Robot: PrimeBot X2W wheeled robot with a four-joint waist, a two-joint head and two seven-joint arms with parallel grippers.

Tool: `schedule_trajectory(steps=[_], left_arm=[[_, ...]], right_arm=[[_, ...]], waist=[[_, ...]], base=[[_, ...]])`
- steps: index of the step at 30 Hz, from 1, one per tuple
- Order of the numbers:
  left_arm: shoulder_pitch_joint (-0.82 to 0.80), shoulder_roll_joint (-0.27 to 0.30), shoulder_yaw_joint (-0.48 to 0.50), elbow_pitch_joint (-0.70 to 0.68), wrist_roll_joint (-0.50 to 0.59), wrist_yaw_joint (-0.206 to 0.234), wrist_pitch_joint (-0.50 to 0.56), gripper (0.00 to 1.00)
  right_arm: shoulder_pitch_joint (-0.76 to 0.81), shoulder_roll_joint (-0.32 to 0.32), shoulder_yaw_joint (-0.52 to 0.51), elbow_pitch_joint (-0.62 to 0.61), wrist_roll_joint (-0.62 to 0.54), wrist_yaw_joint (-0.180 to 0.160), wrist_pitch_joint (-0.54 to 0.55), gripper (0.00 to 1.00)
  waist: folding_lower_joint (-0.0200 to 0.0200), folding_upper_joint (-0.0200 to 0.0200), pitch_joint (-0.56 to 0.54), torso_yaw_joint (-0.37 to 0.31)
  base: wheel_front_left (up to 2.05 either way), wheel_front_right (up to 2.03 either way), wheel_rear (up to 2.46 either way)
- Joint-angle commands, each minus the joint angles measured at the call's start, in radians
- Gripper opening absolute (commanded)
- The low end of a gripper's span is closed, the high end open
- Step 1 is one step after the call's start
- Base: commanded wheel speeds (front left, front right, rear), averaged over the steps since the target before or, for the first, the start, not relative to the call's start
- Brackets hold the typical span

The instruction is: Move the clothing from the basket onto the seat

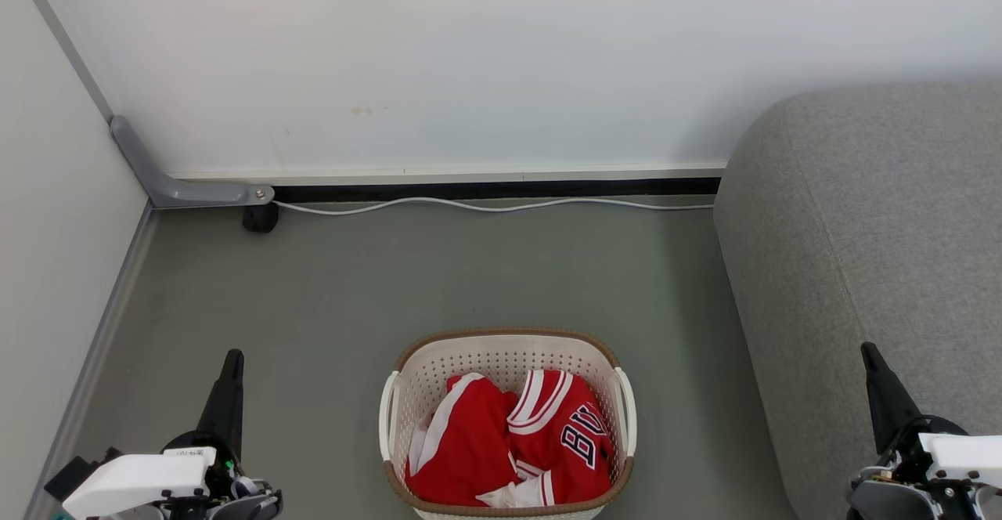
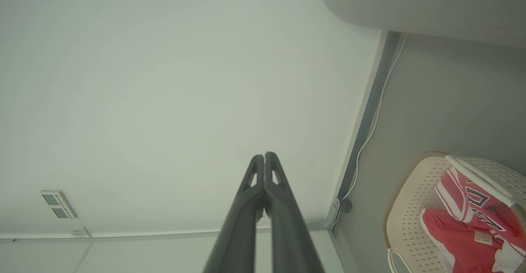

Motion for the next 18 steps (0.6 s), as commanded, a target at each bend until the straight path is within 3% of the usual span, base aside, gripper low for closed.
schedule_trajectory(steps=[1, 18], left_arm=[[-0.057, 0.009, 0.032, -0.027, 0.003, -0.008, 0.003, 0.00], [-0.057, 0.009, 0.032, -0.027, 0.003, -0.008, 0.003, 0.00]], right_arm=[[-0.036, -0.010, 0.018, -0.031, 0.011, 0.004, 0.007, 0.00], [-0.036, -0.010, 0.018, -0.031, 0.011, 0.004, 0.007, 0.00]], waist=[[0.0000, 0.0000, 0.000, 0.000], [0.0000, 0.0000, 0.000, 0.000]], base=[[0.00, 0.00, 0.00], [0.00, 0.00, 0.00]])
